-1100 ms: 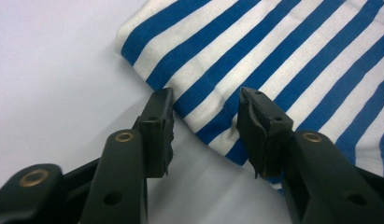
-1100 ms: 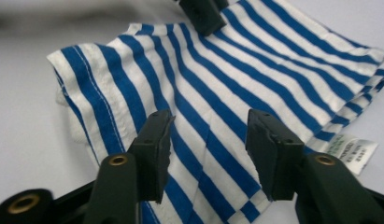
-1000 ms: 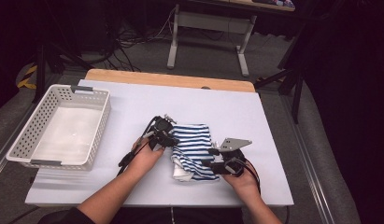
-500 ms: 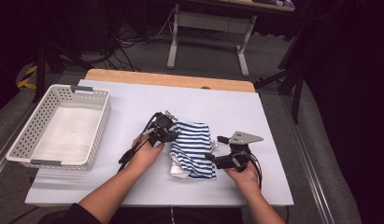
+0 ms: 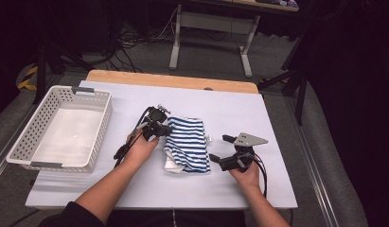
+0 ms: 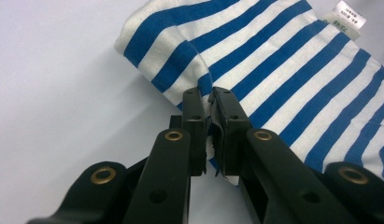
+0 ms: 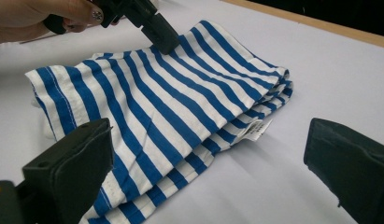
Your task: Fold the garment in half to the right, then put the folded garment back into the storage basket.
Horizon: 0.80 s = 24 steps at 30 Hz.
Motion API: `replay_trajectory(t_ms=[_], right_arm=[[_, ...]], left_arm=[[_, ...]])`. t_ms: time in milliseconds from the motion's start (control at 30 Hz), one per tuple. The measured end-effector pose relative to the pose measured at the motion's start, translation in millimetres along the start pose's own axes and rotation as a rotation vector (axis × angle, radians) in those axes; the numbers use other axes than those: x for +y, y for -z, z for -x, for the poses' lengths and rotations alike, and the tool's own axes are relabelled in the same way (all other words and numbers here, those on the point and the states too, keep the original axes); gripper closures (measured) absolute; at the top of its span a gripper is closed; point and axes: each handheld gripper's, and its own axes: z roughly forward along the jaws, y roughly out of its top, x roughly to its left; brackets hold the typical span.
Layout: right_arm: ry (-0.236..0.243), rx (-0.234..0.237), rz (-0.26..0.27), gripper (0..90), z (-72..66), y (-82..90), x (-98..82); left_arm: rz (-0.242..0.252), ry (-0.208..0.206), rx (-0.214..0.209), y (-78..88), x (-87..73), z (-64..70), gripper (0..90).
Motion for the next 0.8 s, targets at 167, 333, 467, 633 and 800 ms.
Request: replay_trajectory(t_ms=[167,333,467,633,800], right_arm=[[0.001,0.002,0.003,2.1,-0.7,-0.3,-0.7],[0.009,0.005,0.0,2.0,-2.4,-0.9,-0.8],[0.013,0.013,0.003,1.7,-3.3,-1.1,-0.7],[0.014,0.019,0.004,1.5,-3.8,-1.4,-0.6],[0.014,0.021,0.007,1.5,-3.7,-1.1,-0.8]], left_arm=[[0.041,0.01,-0.012,4.4,2.1,-1.7,64.3],[0.06,-0.002,-0.008,8.7,10.5,-1.1,40.3],[0.033,0.022,0.011,2.6,15.0,-6.5,25.2],[0.019,0.045,0.018,-6.4,19.3,-11.6,18.2],[-0.008,0.072,-0.002,-18.0,20.2,-14.9,14.6]])
